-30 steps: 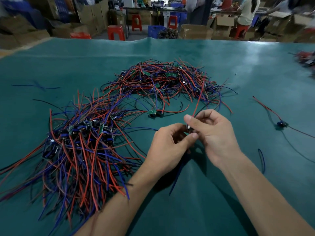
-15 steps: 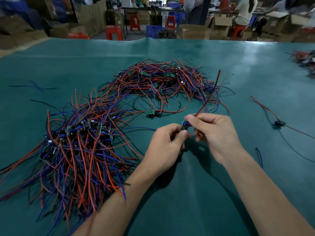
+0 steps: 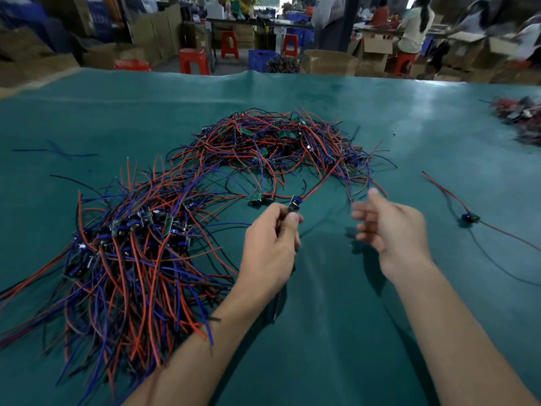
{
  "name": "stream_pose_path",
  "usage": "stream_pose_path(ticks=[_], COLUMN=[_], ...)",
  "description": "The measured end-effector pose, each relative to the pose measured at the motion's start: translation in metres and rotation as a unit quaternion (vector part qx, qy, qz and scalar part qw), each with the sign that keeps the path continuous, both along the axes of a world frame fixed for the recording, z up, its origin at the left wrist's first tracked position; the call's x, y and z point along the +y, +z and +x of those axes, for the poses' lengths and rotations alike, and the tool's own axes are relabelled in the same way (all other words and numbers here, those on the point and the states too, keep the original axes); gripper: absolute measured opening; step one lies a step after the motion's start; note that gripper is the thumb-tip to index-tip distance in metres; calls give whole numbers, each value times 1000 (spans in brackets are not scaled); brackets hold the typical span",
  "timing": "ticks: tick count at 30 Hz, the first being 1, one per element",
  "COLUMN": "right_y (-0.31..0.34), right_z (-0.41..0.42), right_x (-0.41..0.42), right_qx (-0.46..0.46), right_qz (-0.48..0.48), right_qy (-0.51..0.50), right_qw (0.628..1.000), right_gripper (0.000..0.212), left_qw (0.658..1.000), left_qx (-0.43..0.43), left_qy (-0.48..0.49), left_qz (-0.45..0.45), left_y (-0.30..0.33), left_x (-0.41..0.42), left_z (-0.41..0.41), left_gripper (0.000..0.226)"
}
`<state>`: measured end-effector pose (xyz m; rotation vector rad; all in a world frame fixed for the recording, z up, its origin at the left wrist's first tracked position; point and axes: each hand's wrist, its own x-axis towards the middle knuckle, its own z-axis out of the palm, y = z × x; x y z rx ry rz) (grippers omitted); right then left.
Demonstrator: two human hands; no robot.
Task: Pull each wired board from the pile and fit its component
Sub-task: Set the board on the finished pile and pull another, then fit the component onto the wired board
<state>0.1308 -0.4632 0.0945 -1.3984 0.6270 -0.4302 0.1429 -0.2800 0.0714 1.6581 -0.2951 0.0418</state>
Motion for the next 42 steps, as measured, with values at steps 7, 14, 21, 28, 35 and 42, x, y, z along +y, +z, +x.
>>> stream_pose_path(ticks=[7,14,21,28,35,42], right_y=[2,80,128,55,47,113], right_z=[-6,-7,43,97,97,70], right_x=[43,30,144,119,58,7], right_qx=[-121,-282,-160,142,77,-82], right_qz=[-108,-104,-329,-648,-616,-393], right_qy=[201,22,360,341,229,100], right_qw=[966,953,858,667,750,910], right_gripper=[10,14,47,43,19,4], left_qw=[998,990,990,989,989,993], left_qx=[-9,-31,-25,-40,-53,-26], left_qy=[-53,-110,-86,-68,-41,-44], left_qz=[31,86,113,129,134,109], left_y=[-1,1,3,4,4,0], left_x=[-1,0,-1,-1,-1,-1], left_z=[-1,-5,-9,-7,-7,-5], left_gripper=[25,21,27,23,11,9])
